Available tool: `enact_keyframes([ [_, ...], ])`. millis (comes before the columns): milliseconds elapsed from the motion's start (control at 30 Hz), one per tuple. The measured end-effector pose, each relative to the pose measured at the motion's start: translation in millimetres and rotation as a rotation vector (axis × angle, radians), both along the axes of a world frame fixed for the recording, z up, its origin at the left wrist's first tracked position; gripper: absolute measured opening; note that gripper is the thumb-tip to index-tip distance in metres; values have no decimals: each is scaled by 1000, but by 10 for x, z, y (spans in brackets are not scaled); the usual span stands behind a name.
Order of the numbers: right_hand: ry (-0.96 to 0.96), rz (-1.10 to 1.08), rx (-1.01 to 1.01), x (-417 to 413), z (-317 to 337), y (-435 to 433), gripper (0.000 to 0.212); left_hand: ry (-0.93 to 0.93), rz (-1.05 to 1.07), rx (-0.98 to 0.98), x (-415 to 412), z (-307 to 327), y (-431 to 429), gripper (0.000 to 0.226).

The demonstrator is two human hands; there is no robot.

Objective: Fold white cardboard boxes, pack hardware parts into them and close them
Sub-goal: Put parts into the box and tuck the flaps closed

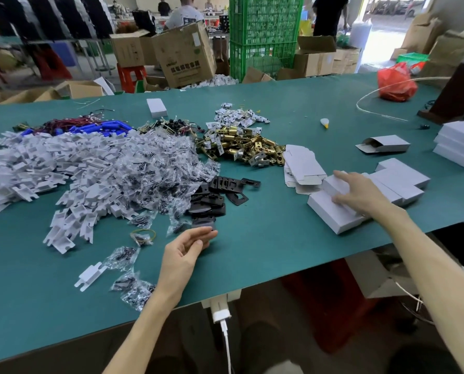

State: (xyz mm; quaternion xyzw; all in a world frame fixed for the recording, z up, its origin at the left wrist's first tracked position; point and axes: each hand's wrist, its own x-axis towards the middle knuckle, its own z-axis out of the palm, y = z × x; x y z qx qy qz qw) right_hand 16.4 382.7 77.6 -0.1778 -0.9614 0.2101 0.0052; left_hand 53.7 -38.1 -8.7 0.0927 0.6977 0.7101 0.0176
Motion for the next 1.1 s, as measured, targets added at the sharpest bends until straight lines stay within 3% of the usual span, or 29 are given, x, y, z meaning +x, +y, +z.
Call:
enact_keyframes([
  [367,-96,-74,103,-177,-23,141,75,11,24,-41,11,8,-14,35],
  [600,3,170,399,-608,-97,-307,55,7,30,-58,19,25,-6,35],
  [700,-116,153,434,-772,-146,-491,53,2,48,-62,23,28,-12,35],
  [833,-183,115,457,-862,-150,-608,30,-13,65,-41,26,29,-3,35],
  [1100,16,58,416,-705,45,-730,25,-24,7,5,36,55,-6,33],
])
